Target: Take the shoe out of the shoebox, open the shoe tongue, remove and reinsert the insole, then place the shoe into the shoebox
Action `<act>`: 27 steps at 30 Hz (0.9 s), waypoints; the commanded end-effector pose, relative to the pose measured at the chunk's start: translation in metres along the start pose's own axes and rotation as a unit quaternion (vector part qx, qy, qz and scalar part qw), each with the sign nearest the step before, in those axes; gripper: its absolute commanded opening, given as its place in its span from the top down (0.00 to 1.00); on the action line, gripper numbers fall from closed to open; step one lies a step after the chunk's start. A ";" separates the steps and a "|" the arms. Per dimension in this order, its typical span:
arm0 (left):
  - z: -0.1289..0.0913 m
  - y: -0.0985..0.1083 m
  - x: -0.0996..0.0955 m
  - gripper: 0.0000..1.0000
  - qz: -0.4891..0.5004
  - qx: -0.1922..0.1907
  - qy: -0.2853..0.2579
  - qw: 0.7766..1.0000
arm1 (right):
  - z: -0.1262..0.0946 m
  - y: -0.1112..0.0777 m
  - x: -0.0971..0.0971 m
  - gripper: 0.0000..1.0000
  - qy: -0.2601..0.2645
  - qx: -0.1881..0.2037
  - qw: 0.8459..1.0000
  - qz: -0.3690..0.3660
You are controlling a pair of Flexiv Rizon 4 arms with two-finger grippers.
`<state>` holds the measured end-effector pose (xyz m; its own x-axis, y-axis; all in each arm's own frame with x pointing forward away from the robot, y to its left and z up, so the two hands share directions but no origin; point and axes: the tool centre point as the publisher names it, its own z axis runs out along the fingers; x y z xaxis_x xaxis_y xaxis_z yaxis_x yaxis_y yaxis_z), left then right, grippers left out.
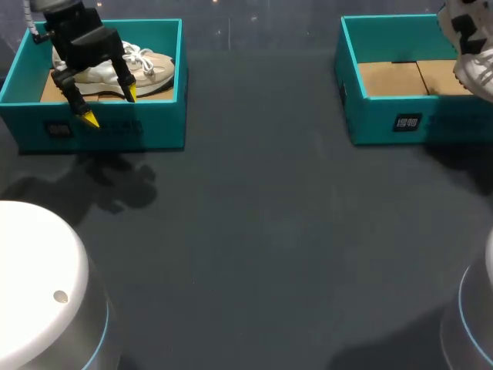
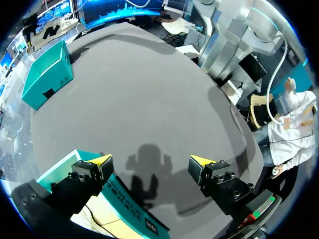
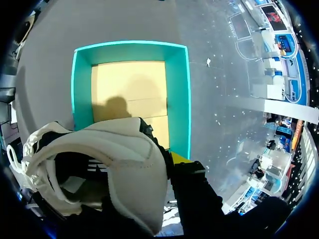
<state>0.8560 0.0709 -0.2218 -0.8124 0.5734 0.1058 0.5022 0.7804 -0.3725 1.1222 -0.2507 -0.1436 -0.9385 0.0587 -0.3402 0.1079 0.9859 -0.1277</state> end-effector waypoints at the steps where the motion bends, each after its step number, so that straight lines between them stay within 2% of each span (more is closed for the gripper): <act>1: 0.000 0.000 0.000 0.00 0.000 -0.001 0.000 1.000 | 0.007 -0.021 0.008 1.00 -0.009 -0.003 0.999 0.049; 3: 0.000 0.000 0.000 0.00 0.000 -0.001 0.000 1.000 | 0.007 -0.032 0.015 1.00 -0.019 0.032 0.993 0.115; 5: 0.000 0.000 0.000 0.00 0.000 -0.001 0.000 1.000 | 0.005 -0.043 0.025 1.00 -0.030 0.060 0.979 0.193; 6: 0.000 0.000 0.000 0.00 0.000 -0.001 0.000 1.000 | 0.004 -0.047 0.030 1.00 -0.040 0.060 0.974 0.214; 7: 0.000 0.000 0.000 0.00 0.000 -0.001 0.000 1.000 | 0.002 -0.049 0.034 1.00 -0.039 0.089 0.965 0.243; 9: 0.000 0.000 0.000 0.00 0.000 -0.001 0.000 1.000 | -0.002 -0.053 0.039 1.00 -0.044 0.096 0.948 0.299; 10: 0.000 0.000 0.000 0.00 0.000 -0.001 0.000 1.000 | -0.003 -0.054 0.041 1.00 -0.028 0.111 0.938 0.328; 22: 0.000 0.000 0.000 0.00 0.000 -0.001 0.000 1.000 | -0.003 -0.054 0.041 1.00 -0.028 0.111 0.938 0.328; 27: 0.000 0.000 0.000 0.00 0.000 -0.001 0.000 1.000 | -0.012 -0.062 0.039 1.00 -0.032 0.061 0.921 0.383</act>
<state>0.8561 0.0710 -0.2219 -0.8126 0.5732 0.1058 0.5020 0.7805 -0.3726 1.0782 -0.2981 -0.1437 -0.5576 0.6988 -0.4479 0.7734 0.6334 0.0254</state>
